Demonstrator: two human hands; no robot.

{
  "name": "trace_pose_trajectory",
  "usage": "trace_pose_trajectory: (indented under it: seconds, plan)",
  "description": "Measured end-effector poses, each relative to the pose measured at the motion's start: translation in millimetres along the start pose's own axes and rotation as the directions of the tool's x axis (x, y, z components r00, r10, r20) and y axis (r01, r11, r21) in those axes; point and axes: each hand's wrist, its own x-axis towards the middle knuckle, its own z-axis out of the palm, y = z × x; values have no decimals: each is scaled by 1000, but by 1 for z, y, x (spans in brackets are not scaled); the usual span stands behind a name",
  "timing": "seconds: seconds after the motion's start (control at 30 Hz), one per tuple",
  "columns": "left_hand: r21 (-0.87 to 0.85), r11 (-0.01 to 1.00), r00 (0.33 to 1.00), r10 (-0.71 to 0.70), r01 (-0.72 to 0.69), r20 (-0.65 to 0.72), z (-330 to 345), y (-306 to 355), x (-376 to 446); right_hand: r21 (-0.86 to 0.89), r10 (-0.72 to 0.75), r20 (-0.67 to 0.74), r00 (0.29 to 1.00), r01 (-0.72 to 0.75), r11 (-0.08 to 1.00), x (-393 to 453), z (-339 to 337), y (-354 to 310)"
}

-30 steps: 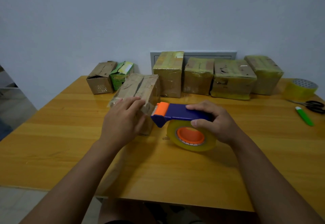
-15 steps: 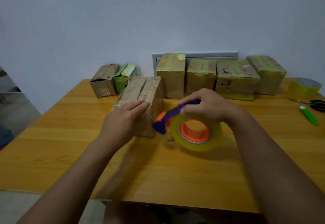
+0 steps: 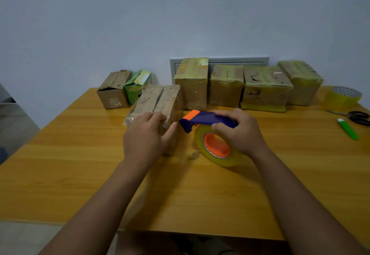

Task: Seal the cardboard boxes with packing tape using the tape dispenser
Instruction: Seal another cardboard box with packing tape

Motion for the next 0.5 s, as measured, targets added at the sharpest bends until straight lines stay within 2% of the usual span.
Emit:
trace_pose_trajectory:
  seconds: [0.2, 0.33, 0.5]
  plan:
    - [-3, 1000, 996, 22, -22, -86, 8, 4, -4, -6, -43, -148, 988, 43, 999, -1, 33, -1]
    - [22, 1000, 993, -14, 17, -117, 12, 9, -1, 0, -39, -177, 983, 39, 999, -1, 41, 4]
    - [56, 998, 984, 28, -18, -174, 19, 12, -4, 4, -45, -172, 984, 46, 999, -4, 38, 8]
